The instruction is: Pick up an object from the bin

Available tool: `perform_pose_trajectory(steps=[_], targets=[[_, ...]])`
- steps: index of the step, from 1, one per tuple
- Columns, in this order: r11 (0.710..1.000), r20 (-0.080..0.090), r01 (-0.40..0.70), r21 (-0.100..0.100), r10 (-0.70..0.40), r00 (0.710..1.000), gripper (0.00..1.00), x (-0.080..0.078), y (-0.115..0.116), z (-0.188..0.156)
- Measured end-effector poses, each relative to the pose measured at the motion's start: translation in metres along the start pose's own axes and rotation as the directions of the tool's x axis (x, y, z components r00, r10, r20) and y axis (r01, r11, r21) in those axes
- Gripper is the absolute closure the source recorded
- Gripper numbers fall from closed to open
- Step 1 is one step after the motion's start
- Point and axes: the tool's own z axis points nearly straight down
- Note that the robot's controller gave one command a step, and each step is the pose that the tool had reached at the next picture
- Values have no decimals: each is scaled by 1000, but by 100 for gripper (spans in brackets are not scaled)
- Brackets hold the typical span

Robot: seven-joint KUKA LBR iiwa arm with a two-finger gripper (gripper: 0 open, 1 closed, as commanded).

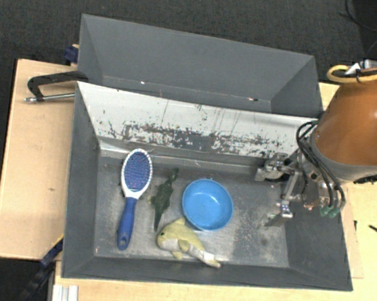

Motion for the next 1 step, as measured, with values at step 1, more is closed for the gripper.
perform_pose_trajectory(steps=[1], targets=[[994,-6,107,-2,-107,994,0,-13,8,148]])
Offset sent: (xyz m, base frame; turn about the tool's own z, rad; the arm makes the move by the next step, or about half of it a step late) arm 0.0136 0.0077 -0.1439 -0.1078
